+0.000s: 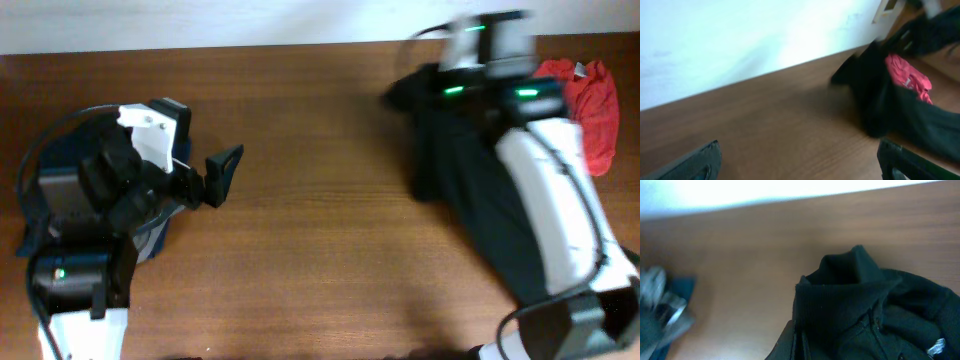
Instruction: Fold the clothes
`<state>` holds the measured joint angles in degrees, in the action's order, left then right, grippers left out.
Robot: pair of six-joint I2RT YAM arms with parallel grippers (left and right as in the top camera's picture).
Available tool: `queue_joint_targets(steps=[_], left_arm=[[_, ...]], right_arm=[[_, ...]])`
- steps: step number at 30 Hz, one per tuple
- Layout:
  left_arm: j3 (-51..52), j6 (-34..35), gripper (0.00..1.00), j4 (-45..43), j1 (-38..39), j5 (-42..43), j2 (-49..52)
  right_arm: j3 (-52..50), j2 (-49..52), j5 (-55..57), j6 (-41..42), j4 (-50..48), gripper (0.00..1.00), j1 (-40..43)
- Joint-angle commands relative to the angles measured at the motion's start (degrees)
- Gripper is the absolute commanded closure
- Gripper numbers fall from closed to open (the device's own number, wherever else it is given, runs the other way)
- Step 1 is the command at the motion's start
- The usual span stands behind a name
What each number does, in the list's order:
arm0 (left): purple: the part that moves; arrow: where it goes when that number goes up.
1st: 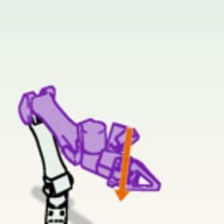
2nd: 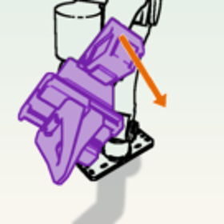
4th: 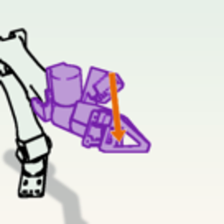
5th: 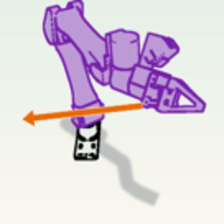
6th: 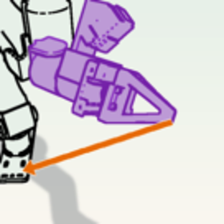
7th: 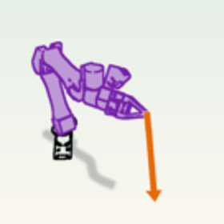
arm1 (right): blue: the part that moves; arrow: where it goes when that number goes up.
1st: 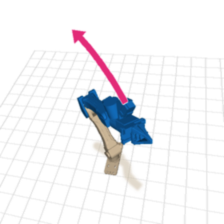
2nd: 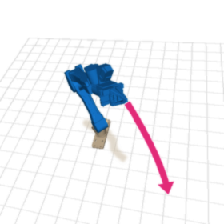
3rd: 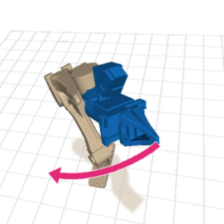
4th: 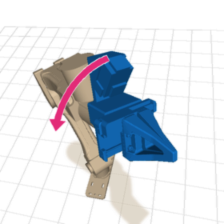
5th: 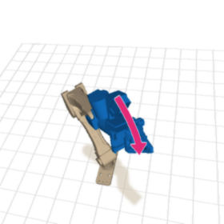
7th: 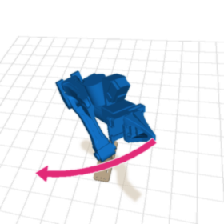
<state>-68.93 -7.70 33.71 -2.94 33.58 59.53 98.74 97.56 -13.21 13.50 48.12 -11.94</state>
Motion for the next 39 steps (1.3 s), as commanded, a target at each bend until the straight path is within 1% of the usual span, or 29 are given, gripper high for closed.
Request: queue_joint_targets(steps=[1,6,7,8,9,11,12,13,14,16,17,19,22,24,27,30,33,39], left_arm=[[-1.0,-0.5,0.01,0.1,0.2,-3.6,-2.7],[-1.0,-0.5,0.01,2.8,0.2,-8.0,-4.2],[-1.0,-0.5,0.01,3.4,0.2,-8.6,-4.3],[-1.0,-0.6,0.01,4.0,0.2,-9.3,-4.3],[-1.0,-0.6,0.01,4.4,0.2,-9.7,-4.3],[-1.0,-1.0,0.01,5.3,0.2,-9.7,-4.3],[-1.0,-1.0,0.01,5.7,0.2,-10.1,-4.3],[-1.0,-1.0,0.01,6.1,0.2,-10.5,-4.3],[-1.0,-1.0,0.01,6.4,0.2,-11.0,-4.3],[-1.0,-1.0,0.01,6.9,0.2,-10.9,-4.3],[-1.0,-1.0,0.01,7.1,0.2,-10.9,-4.3],[-1.0,-1.0,0.01,7.8,0.2,-10.9,-4.2],[-1.0,-1.0,0.01,9.3,0.2,-10.9,-3.9],[-1.0,-1.0,0.01,10.9,0.2,-10.3,-3.0],[-1.0,-1.0,0.01,13.6,0.7,-7.6,-0.2],[-1.0,-1.0,0.01,14.8,3.1,-6.4,4.6],[-1.0,-1.0,0.01,14.3,6.0,-6.4,9.8],[-1.0,-1.0,0.01,12.8,10.9,-6.4,19.4]], right_arm=[[-0.1,1.6,-2.2,-0.2,-1.0,0.96,-9.2],[-0.1,5.6,-1.6,-0.2,-1.7,0.96,-21.9],[-0.1,6.3,-1.4,-1.0,-1.7,0.95,-24.1],[-0.1,6.9,-1.2,-2.9,-1.9,0.92,-26.4],[-0.1,7.2,-0.5,-4.6,-1.8,0.87,-28.1],[-0.1,7.4,4.8,-5.1,-0.9,0.76,-30.5],[-0.1,7.2,8.1,-4.8,-0.3,0.69,-31.0],[0.0,6.8,11.5,-3.2,0.4,0.59,-31.0],[0.0,6.4,14.4,-1.2,1.3,0.51,-30.4],[-0.1,5.1,17.4,0.8,3.1,0.44,-27.2],[0.0,4.6,17.4,0.8,3.8,0.43,-24.9],[-0.1,3.9,17.6,2.5,5.9,0.43,-19.1],[-0.1,4.1,17.2,8.6,10.2,0.43,-7.3],[-0.1,4.8,13.8,10.0,12.6,0.42,0.8],[-0.1,6.3,8.2,10.0,14.9,0.29,12.6],[-0.4,8.7,7.4,10.0,16.7,0.24,21.7],[-1.8,11.3,7.5,9.9,16.5,0.23,27.4],[-4.3,18.8,11.8,10.8,14.1,0.25,32.6]])
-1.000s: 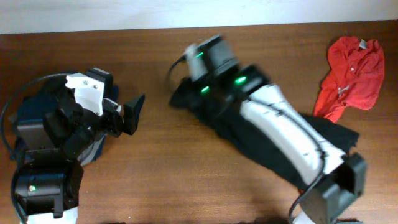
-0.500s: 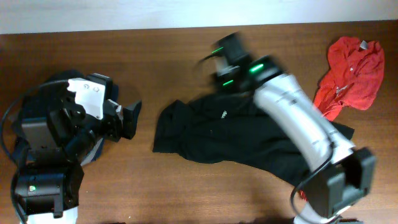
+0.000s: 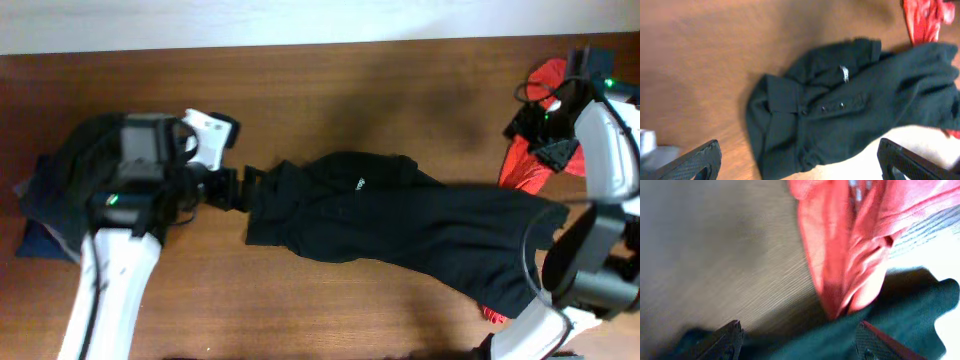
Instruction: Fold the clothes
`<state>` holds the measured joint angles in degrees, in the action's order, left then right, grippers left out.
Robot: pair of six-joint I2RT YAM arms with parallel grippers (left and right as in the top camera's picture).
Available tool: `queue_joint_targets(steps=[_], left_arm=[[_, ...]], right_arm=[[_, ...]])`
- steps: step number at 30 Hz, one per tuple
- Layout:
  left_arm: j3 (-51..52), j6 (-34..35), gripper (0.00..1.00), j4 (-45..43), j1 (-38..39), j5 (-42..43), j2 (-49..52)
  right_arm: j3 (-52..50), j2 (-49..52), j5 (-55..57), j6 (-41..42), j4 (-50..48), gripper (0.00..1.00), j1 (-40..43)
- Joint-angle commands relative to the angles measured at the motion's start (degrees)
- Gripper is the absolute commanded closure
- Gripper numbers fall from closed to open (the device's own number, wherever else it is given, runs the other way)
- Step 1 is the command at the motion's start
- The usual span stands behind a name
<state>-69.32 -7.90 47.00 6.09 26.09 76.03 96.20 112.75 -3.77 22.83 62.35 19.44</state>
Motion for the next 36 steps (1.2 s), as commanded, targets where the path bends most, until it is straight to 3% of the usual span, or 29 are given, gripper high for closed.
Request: queue_joint_targets(steps=[1,6,7,8,10,13,15,20,27,36], left_arm=[[-0.6,-1.2,0.01,-0.8,2.8,1.1,4.5],[-0.6,-5.5,0.01,-2.0,7.6,1.1,11.9],[-0.6,-6.6,0.02,-2.3,8.5,0.9,13.6],[-0.6,-7.1,0.09,-2.6,9.3,0.7,15.0],[-0.6,-7.2,0.34,-3.3,10.6,-0.5,18.1],[-0.6,-7.2,0.63,-4.2,11.5,-2.3,22.5],[-0.6,-7.2,0.71,-4.8,11.6,-2.4,25.2],[-0.6,-7.2,0.74,-5.0,11.6,-2.4,29.7],[-0.6,-7.1,0.74,-5.0,11.6,-4.2,30.9],[-0.6,-7.1,0.73,-4.9,11.6,-4.5,30.9]], right_arm=[[-2.0,5.0,4.3,2.8,0.1,0.24,1.9],[-2.3,11.0,6.7,5.1,-1.5,0.25,4.5],[-2.3,12.1,6.6,5.1,-2.1,0.29,4.8],[-2.3,12.9,6.6,5.1,-2.9,0.37,5.0],[-2.3,14.0,6.4,4.4,-4.0,0.67,5.0],[-2.3,14.5,8.3,4.5,-4.3,0.95,5.0],[-2.3,14.5,13.1,4.5,-4.2,0.96,5.2],[-1.7,14.5,28.3,8.1,-2.4,0.96,8.7],[6.4,14.1,31.2,9.2,1.8,0.96,16.5],[28.7,14.0,31.1,8.9,10.3,0.96,22.3]])
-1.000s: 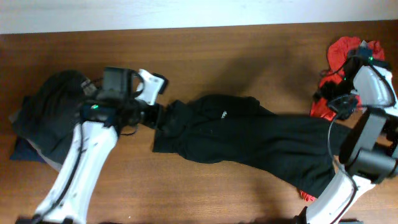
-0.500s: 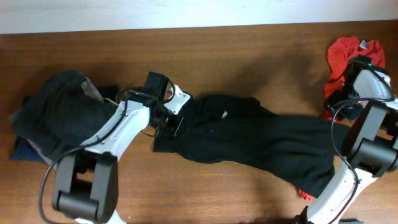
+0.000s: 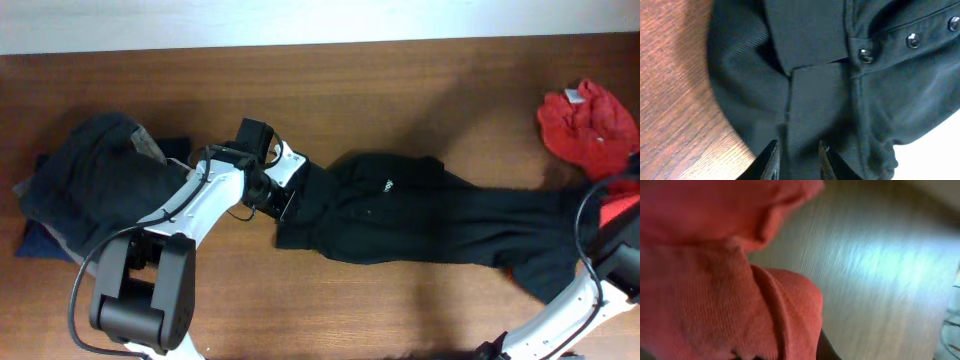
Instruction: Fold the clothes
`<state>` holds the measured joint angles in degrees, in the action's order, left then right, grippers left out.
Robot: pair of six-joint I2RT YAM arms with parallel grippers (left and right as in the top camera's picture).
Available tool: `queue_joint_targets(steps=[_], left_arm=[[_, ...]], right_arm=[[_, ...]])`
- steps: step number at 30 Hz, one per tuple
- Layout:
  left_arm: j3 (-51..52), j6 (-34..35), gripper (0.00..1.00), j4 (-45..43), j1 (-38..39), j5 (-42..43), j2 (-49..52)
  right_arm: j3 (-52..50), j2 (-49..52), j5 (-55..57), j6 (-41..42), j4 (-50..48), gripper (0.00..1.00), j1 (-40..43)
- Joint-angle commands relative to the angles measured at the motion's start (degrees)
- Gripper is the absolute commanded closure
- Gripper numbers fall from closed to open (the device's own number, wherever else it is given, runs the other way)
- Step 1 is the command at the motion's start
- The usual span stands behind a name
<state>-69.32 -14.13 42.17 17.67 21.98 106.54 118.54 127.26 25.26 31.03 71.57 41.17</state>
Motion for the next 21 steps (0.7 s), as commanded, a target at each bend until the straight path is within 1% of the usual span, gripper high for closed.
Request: queue_joint_targets(steps=[1,4,6,12,14,15,16,18,21], left_arm=[[-0.6,-0.9,0.73,-0.1,0.1,-0.4,0.5],[-0.6,-0.9,0.74,-0.1,0.1,-0.4,0.5],[-0.6,-0.9,0.73,0.0,0.1,-0.4,0.4],[-0.6,-0.9,0.73,0.3,0.1,-0.4,0.5],[-0.6,-0.9,0.73,0.3,0.1,-0.5,0.4],[-0.6,-0.9,0.73,0.3,0.1,-0.7,0.4],[-0.6,-0.9,0.7,0.3,0.1,-0.9,0.4],[-0.6,-0.9,0.67,0.3,0.1,-1.7,0.4],[-0.6,-0.8,0.66,0.3,0.1,-1.9,0.4]], right_arm=[[9.2,-0.5,1.7,-0.3,1.8,0.96,0.6],[15.2,-0.5,0.9,-3.2,2.6,0.96,0.6],[18.1,-0.5,0.4,-3.3,3.3,0.94,0.5],[20.1,-0.5,0.4,-3.4,3.3,0.89,0.5],[20.1,-0.5,0.4,-3.3,3.7,0.82,0.5],[20.1,-0.5,0.4,-3.3,4.0,0.76,0.5],[20.1,-0.5,0.1,-3.3,4.2,0.69,0.5],[20.1,-0.5,-1.8,-3.3,4.3,0.58,0.5],[20.1,-0.7,-8.0,-3.7,4.3,0.55,0.5]])
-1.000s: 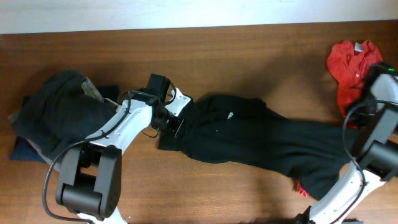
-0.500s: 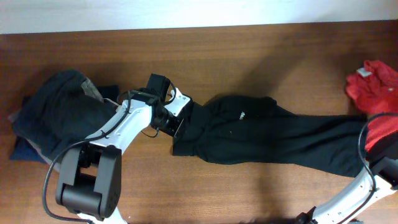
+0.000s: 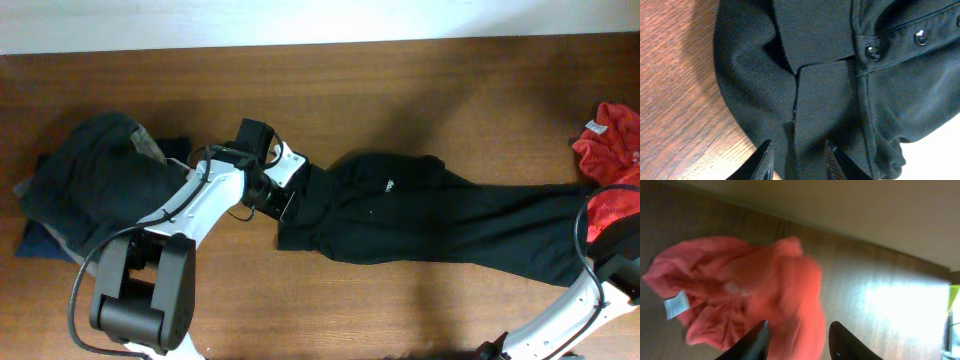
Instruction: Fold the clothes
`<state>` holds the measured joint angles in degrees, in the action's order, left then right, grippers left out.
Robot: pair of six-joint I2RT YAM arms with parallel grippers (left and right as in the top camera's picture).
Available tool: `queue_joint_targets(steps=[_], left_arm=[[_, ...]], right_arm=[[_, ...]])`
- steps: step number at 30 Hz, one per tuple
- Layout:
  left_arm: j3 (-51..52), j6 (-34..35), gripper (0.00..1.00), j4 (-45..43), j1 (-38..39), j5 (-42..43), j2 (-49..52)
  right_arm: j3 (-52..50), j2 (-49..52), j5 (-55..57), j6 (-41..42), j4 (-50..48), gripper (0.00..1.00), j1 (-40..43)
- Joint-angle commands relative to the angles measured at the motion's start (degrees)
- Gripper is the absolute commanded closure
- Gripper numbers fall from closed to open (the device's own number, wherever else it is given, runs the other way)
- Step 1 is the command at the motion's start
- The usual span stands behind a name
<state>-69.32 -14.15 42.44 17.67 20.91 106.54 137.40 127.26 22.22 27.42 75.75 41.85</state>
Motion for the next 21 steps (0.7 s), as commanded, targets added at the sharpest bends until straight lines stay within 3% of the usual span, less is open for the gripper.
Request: queue_joint_targets(steps=[1,4,7,11,14,21], left_arm=[[-0.6,-0.7,0.66,0.1,0.1,-0.8,0.4],[-0.6,-0.7,0.58,0.0,0.1,-1.3,0.4],[-0.6,-0.7,0.57,0.0,-0.1,-2.8,0.4],[-0.6,-0.7,0.57,0.0,-0.4,-3.0,0.4],[-0.6,-0.5,0.51,0.0,-0.6,-3.8,0.4],[-3.4,-0.3,0.5,3.0,-0.6,-4.2,-0.5]], right_arm=[[1.3,-1.0,-9.1,-1.7,0.2,0.55,-0.2],[1.3,-1.4,-21.5,-6.4,0.6,0.55,-0.6],[0.8,-1.3,-33.6,-11.8,3.0,0.52,-1.9],[-2.9,-1.3,-35.6,-15.1,5.3,0.48,-5.7],[-7.5,-1.3,-36.4,-17.3,4.6,0.48,-10.0],[-18.4,-1.3,-46.2,-29.6,-1.2,0.48,-24.6]])
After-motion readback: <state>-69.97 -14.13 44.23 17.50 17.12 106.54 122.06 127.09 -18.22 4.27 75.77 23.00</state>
